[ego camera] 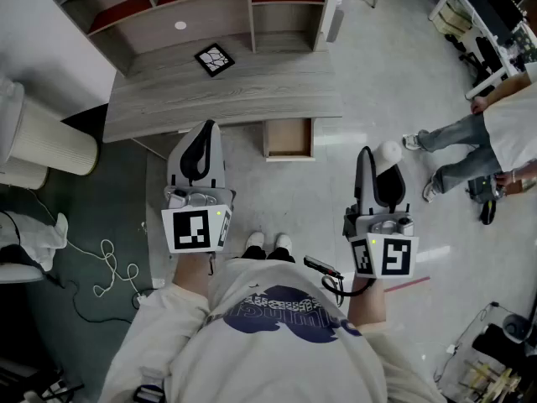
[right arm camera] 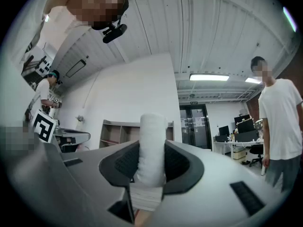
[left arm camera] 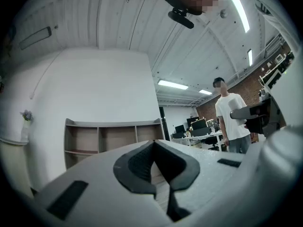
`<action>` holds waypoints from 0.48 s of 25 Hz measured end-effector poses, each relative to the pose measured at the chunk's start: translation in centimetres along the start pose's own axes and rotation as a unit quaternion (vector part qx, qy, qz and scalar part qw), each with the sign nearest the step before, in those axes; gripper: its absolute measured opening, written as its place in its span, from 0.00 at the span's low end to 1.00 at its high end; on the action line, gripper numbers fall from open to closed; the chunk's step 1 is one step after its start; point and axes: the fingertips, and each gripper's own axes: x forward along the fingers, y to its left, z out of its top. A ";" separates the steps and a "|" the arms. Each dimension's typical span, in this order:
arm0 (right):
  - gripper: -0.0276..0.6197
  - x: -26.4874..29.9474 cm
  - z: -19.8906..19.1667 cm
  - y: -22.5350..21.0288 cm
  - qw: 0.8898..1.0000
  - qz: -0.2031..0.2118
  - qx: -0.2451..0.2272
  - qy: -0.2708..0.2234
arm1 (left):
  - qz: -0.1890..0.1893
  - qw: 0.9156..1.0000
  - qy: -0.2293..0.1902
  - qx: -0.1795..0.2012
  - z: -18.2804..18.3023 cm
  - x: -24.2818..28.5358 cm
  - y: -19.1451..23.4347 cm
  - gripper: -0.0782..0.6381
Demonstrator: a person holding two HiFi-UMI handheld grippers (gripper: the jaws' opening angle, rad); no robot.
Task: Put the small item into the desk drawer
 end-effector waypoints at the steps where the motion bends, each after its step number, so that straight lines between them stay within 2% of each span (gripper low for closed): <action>1: 0.24 -0.1 0.0 0.0 1.000 0.000 0.000 0.000 | 0.001 1.000 0.000 0.000 0.0 0.0 0.0 0.12; 12: 0.24 -0.2 0.3 0.0 1.000 0.002 -0.007 0.002 | 0.006 1.000 0.001 0.003 0.2 -0.2 0.3 0.12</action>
